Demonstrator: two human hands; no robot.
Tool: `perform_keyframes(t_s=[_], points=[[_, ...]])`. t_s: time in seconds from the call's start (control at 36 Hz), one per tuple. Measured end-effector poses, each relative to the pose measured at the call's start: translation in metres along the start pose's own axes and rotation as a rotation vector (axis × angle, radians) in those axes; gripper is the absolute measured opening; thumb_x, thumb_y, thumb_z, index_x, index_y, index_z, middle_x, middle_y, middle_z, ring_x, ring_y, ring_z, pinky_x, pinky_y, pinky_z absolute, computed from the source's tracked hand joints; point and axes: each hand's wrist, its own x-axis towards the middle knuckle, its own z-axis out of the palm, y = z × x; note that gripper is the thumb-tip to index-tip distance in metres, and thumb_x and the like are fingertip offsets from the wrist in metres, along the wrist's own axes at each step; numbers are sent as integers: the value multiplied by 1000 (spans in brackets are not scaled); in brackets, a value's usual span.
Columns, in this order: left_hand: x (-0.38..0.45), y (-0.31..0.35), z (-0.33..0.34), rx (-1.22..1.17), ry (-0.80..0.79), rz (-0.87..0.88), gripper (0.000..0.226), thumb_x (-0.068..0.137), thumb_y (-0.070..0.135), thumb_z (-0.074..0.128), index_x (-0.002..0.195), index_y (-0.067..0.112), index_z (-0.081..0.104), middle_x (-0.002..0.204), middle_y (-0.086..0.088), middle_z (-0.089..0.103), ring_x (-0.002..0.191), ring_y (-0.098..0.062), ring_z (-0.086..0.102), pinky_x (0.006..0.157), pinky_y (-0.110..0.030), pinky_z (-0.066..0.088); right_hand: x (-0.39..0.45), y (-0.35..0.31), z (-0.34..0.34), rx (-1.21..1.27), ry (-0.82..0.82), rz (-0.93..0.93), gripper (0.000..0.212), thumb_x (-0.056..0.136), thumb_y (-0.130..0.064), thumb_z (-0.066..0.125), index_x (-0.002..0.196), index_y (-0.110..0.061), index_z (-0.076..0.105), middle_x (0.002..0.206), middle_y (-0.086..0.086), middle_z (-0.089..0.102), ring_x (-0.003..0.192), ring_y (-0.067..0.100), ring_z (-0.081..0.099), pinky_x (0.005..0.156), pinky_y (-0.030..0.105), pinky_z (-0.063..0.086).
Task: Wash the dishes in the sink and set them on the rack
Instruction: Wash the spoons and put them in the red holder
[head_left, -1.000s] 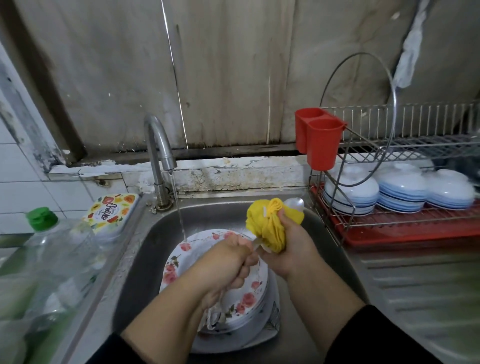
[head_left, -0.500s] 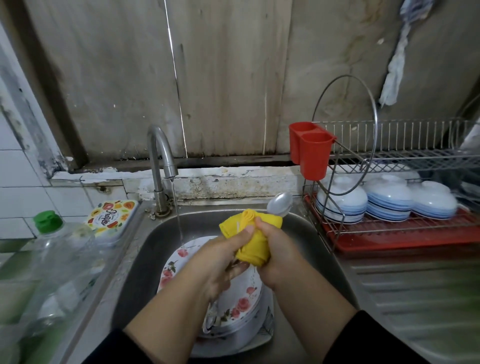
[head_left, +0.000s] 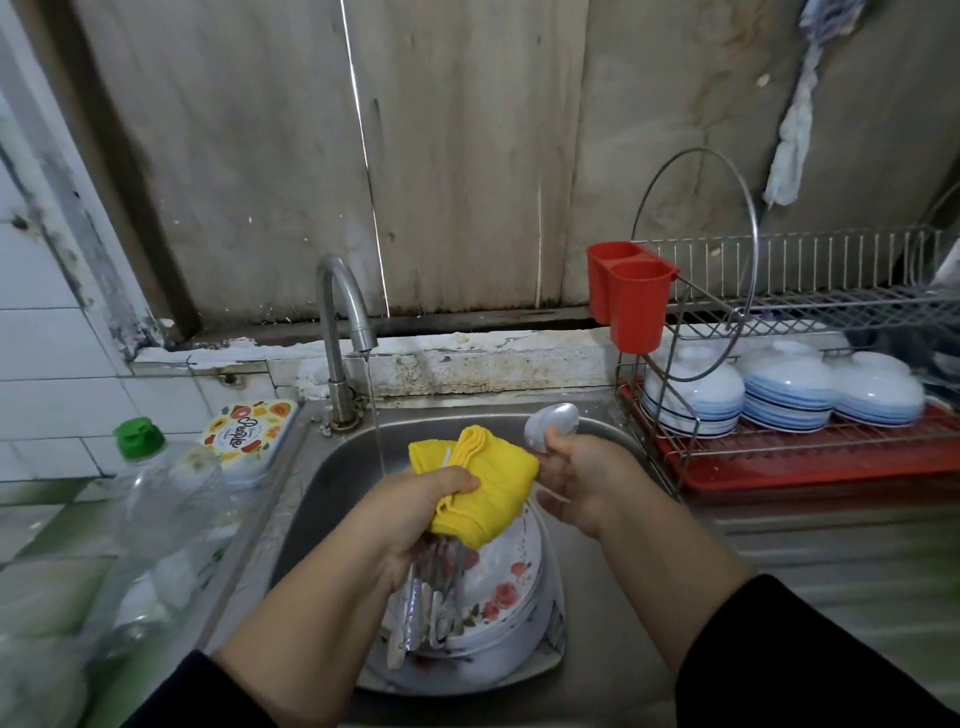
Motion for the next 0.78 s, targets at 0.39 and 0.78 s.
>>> perform_keyframes(t_s=[0.39, 0.78], points=[[-12, 15, -45, -23, 94, -3, 10, 89, 5, 55, 97, 2, 58, 88, -12, 64, 74, -23, 59, 62, -28, 46, -3, -11, -13, 370, 141, -114, 18, 100, -14, 45, 89, -2, 53, 89, 20, 67, 67, 19, 68, 58, 22, 57], [-8, 67, 2, -62, -5, 5, 7, 88, 13, 55, 86, 6, 54, 68, -7, 54, 56, -17, 48, 32, -11, 30, -45, -54, 6, 420, 148, -555, 36, 99, 3, 34, 135, -1, 35, 120, 26, 57, 102, 27, 65, 88, 24, 52]])
